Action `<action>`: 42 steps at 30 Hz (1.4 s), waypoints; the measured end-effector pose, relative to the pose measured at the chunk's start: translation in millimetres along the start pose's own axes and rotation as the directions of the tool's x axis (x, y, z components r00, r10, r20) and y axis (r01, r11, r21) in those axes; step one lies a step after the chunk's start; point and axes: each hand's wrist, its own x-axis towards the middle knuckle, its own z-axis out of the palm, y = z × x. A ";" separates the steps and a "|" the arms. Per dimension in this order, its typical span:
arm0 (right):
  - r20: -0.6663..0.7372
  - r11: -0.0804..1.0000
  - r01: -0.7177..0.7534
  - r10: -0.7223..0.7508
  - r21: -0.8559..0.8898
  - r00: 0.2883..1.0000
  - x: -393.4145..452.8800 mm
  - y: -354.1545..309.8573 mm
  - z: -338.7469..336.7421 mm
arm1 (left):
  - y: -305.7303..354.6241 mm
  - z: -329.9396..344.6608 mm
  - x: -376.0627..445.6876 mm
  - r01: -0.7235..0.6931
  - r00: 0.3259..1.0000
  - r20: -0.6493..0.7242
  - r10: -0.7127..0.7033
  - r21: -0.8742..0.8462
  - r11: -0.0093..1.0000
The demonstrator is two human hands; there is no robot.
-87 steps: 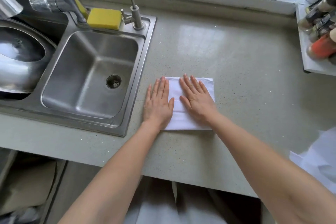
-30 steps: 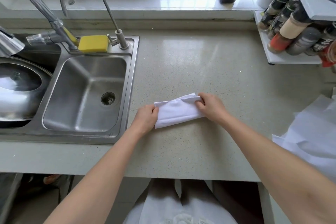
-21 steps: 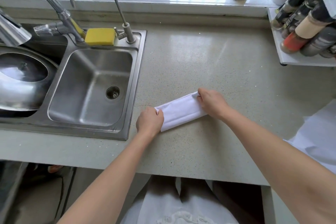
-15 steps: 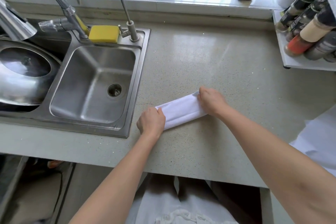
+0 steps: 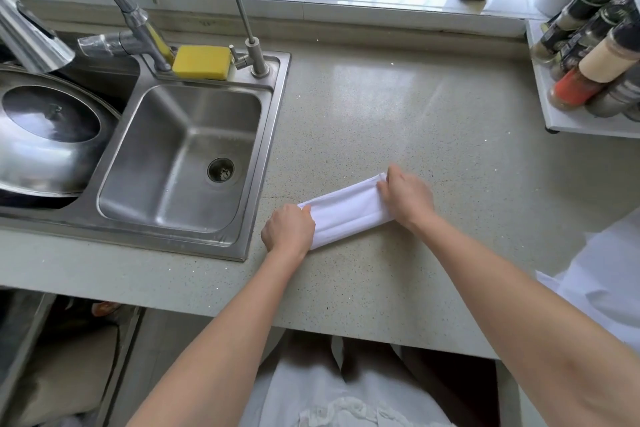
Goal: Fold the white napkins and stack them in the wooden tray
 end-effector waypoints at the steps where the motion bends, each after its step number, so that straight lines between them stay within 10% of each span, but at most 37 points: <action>1: -0.036 0.999 -0.038 0.038 -0.015 0.999 -2.8 -0.4 0.2 | 0.7 -1.4 0.3 0.009 1.000 0.011 -0.009 0.003 1.000; 6: -0.325 0.937 0.144 -0.251 -0.320 0.912 -7.1 -6.5 -0.2 | 3.3 -5.7 1.6 0.027 0.999 0.047 -0.027 0.010 1.000; 10: -0.092 0.797 0.556 -0.588 -0.235 0.804 -14.1 1.7 25.0 | 3.1 -5.5 1.4 0.043 0.998 0.051 -0.043 0.004 0.999; 17: 0.150 0.839 0.509 -0.487 -0.195 0.860 -24.7 4.5 38.7 | 2.4 -17.2 3.2 -0.106 0.993 -0.030 0.112 0.150 0.983; 20: 0.116 0.853 0.485 -0.471 -0.192 0.874 -27.0 2.6 40.6 | 6.0 -6.9 -6.1 -0.368 0.876 -0.275 0.397 0.155 0.917; 23: 0.089 0.864 0.472 -0.464 -0.175 0.881 -28.5 2.9 41.1 | 8.2 24.7 -15.8 -0.581 0.783 -0.083 0.617 0.259 0.772; 36: 0.131 0.902 0.414 -0.398 -0.127 0.908 -23.8 15.7 29.1 | -36.1 7.8 -6.6 -0.545 0.827 0.137 0.545 0.436 0.716; 42: 0.103 0.885 0.405 -0.391 -0.228 0.914 -8.5 0.3 2.6 | 0.2 -12.0 -11.1 -0.428 0.889 0.032 0.457 0.414 0.803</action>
